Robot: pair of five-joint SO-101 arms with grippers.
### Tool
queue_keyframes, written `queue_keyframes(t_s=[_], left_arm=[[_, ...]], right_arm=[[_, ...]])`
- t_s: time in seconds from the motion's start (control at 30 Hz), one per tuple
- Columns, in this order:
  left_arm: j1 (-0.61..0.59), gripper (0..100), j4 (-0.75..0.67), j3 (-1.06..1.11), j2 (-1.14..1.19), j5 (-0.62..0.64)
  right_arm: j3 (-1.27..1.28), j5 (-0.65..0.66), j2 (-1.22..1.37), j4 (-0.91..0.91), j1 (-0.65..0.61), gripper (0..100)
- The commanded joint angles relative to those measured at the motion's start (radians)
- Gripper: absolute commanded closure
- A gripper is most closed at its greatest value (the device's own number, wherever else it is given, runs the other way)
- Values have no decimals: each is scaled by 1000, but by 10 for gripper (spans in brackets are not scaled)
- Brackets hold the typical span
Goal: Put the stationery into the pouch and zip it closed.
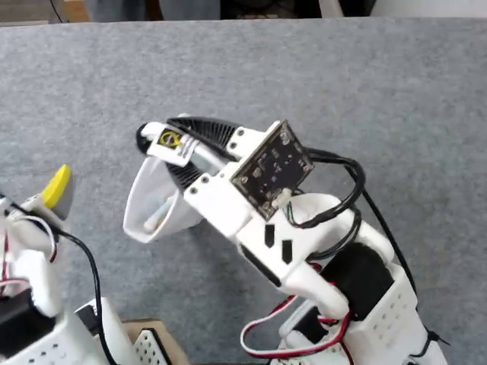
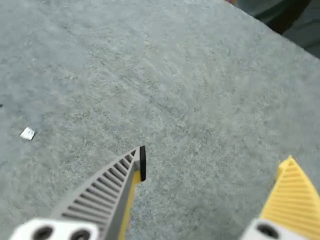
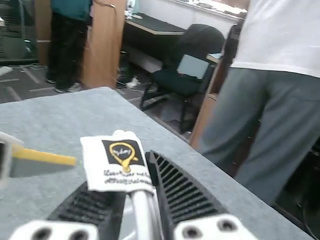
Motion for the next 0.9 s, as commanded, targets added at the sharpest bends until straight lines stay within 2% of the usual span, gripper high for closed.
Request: queue_keyframes(t_s=[0.0,0.13,0.3,0.4,0.57,0.73,0.87], left_arm=[[36,596,-57,35,-3,-52],[39,596,-57,47,-3,-54],[58,596,-58,47,-3,-160],[61,596,-58,47,-3,-170],[61,596,-57,48,-3,-169],[61,596,-51,48,-3,-169],[61,596,-49,48,-3,-169]], right_arm=[[-4,-14,-13,-2,-57,986],[-4,-8,15,0,-115,986],[-4,-5,73,3,-180,986],[-4,12,105,3,-176,986],[-16,124,163,-9,-57,986],[-53,132,205,-32,84,986],[-87,133,216,-51,150,986]])
